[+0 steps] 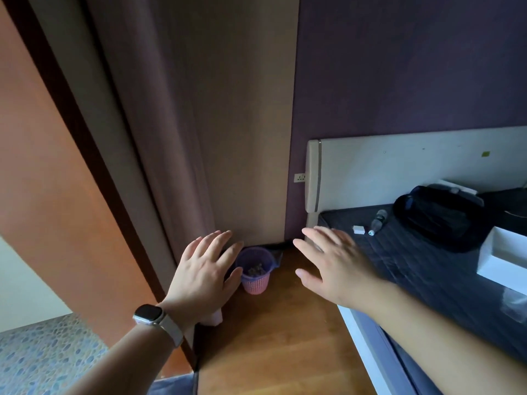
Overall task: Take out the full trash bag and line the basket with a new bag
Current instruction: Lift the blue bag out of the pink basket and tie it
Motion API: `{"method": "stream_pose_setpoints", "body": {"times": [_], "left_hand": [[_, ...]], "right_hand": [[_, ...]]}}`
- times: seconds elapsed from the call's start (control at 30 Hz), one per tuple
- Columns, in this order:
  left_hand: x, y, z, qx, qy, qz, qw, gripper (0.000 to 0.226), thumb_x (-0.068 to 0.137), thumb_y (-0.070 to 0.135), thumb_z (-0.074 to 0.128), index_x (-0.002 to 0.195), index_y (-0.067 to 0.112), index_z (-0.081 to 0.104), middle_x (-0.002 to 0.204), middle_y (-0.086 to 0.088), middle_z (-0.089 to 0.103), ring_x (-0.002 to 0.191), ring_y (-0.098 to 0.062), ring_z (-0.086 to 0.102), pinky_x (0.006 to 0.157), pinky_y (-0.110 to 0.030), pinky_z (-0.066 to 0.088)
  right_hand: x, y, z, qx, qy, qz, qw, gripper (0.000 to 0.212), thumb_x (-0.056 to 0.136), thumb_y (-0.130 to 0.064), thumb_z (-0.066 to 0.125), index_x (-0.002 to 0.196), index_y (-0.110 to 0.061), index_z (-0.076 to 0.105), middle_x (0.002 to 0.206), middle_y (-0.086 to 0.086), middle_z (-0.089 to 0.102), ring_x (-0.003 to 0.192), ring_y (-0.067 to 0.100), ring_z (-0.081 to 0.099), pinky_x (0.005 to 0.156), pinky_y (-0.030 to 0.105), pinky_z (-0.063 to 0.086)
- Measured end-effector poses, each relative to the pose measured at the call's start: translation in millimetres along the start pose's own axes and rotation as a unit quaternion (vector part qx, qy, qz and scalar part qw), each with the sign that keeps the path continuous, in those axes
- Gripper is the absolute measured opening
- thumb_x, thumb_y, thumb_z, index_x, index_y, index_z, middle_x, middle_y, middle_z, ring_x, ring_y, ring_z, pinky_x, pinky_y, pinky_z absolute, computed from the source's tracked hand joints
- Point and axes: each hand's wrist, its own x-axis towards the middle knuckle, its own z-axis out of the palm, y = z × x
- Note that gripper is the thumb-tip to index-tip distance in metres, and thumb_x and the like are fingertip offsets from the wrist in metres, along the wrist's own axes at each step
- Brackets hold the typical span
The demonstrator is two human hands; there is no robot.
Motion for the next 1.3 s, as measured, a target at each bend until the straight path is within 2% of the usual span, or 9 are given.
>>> {"method": "stream_pose_setpoints", "body": {"times": [0.2, 0.33, 0.63, 0.93, 1.17, 1.3], "left_hand": [[63.8, -9.4, 44.7, 0.021, -0.008, -0.018, 1.000, 0.052, 0.087, 0.044, 0.048, 0.132, 0.018, 0.056, 0.137, -0.010, 0.055, 0.126, -0.032, 0.052, 0.101, -0.047, 0.041], [123.8, -1.6, 76.9, 0.029, -0.013, -0.043, 0.999, 0.054, 0.085, 0.042, 0.053, 0.134, 0.018, 0.054, 0.139, -0.008, 0.053, 0.127, -0.031, 0.050, 0.101, -0.046, 0.042], [242.8, 26.0, 136.1, 0.053, -0.050, -0.100, 0.992, 0.052, 0.088, 0.045, 0.045, 0.133, 0.021, 0.056, 0.139, -0.008, 0.054, 0.128, -0.030, 0.050, 0.102, -0.049, 0.043], [288.3, -0.6, 178.1, 0.072, -0.097, -0.136, 0.983, 0.051, 0.089, 0.045, 0.044, 0.132, 0.021, 0.058, 0.139, -0.008, 0.056, 0.126, -0.030, 0.053, 0.101, -0.047, 0.044], [325.7, -47.0, 240.8, 0.069, -0.132, -0.159, 0.976, 0.056, 0.088, 0.050, 0.040, 0.138, 0.025, 0.045, 0.142, -0.008, 0.053, 0.130, -0.031, 0.049, 0.100, -0.051, 0.045], [349.8, -88.1, 283.6, 0.071, -0.166, -0.184, 0.966, 0.058, 0.088, 0.052, 0.034, 0.135, 0.024, 0.052, 0.139, -0.009, 0.056, 0.127, -0.032, 0.052, 0.101, -0.051, 0.043]], "right_hand": [[47.3, 65.0, 47.1, 0.019, -0.011, -0.001, 1.000, 0.053, 0.087, -0.053, 0.044, 0.127, -0.020, 0.056, 0.134, 0.010, 0.055, 0.121, 0.031, 0.051, 0.099, 0.047, 0.044], [89.8, 123.6, 78.3, 0.046, 0.000, -0.029, 0.998, 0.051, 0.085, -0.051, 0.048, 0.124, -0.020, 0.058, 0.131, 0.008, 0.056, 0.118, 0.031, 0.053, 0.095, 0.045, 0.046], [176.0, 253.5, 128.7, 0.060, -0.026, -0.098, 0.993, 0.054, 0.087, -0.053, 0.046, 0.129, -0.021, 0.056, 0.135, 0.008, 0.056, 0.123, 0.031, 0.052, 0.098, 0.046, 0.045], [239.9, 300.7, 182.0, 0.099, -0.057, -0.122, 0.986, 0.056, 0.089, -0.054, 0.043, 0.131, -0.020, 0.056, 0.135, 0.009, 0.056, 0.121, 0.031, 0.053, 0.099, 0.045, 0.043], [299.6, 313.8, 237.8, 0.103, -0.098, -0.133, 0.981, 0.056, 0.088, -0.055, 0.044, 0.131, -0.021, 0.056, 0.135, 0.008, 0.056, 0.120, 0.030, 0.053, 0.098, 0.045, 0.046], [343.9, 321.1, 276.9, 0.096, -0.116, -0.132, 0.980, 0.055, 0.087, -0.054, 0.046, 0.129, -0.021, 0.057, 0.133, 0.007, 0.056, 0.118, 0.029, 0.054, 0.096, 0.044, 0.047]]}}
